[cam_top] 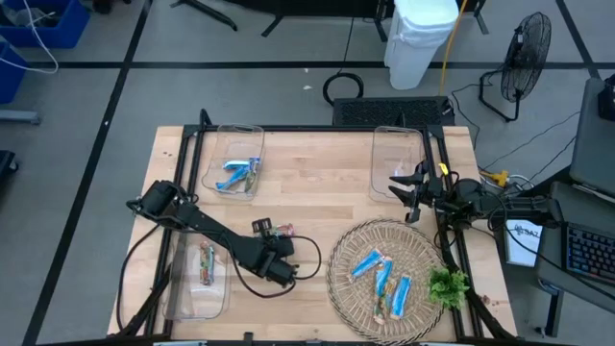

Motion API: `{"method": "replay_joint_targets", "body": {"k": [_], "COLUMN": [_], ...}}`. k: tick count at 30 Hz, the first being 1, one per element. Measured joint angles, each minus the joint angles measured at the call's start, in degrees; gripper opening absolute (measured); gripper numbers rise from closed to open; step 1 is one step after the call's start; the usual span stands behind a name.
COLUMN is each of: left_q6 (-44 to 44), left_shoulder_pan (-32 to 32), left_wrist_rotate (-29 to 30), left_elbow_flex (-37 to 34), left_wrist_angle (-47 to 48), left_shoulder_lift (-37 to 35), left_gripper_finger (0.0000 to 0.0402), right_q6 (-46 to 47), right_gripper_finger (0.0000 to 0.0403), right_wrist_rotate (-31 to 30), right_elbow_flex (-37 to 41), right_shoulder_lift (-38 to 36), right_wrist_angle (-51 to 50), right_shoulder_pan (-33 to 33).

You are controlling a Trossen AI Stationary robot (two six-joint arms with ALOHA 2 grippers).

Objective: Pick and place Granola Bars by type
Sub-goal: Put the orange granola bar into the bottom transparent bin

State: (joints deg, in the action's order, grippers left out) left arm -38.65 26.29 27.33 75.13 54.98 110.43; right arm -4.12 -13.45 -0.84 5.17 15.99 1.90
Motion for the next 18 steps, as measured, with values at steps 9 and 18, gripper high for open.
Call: {"method": "replay_joint_targets", "body": {"k": [9, 18], "left_q6": [-2.86, -22.91], "left_shoulder_pan": [4.29, 12.44], "left_wrist_rotate": [10.31, 19.64], "left_elbow_flex": [11.74, 12.60], "left_wrist_angle": [15.24, 28.99], "left_shoulder_lift": [0.00, -6.09], "left_gripper_finger": [0.0015, 0.0011], "right_q6": [0.00, 0.23], "right_gripper_finger": [0.0114, 0.0114], "right_wrist_rotate": [0.02, 0.00], "right_elbow_flex": [0.00, 0.00], "right_shoulder_lift": [0.00, -0.02], "right_wrist_angle": [0.00, -0.07], "right_shoulder_pan": [0.00, 0.01]}}
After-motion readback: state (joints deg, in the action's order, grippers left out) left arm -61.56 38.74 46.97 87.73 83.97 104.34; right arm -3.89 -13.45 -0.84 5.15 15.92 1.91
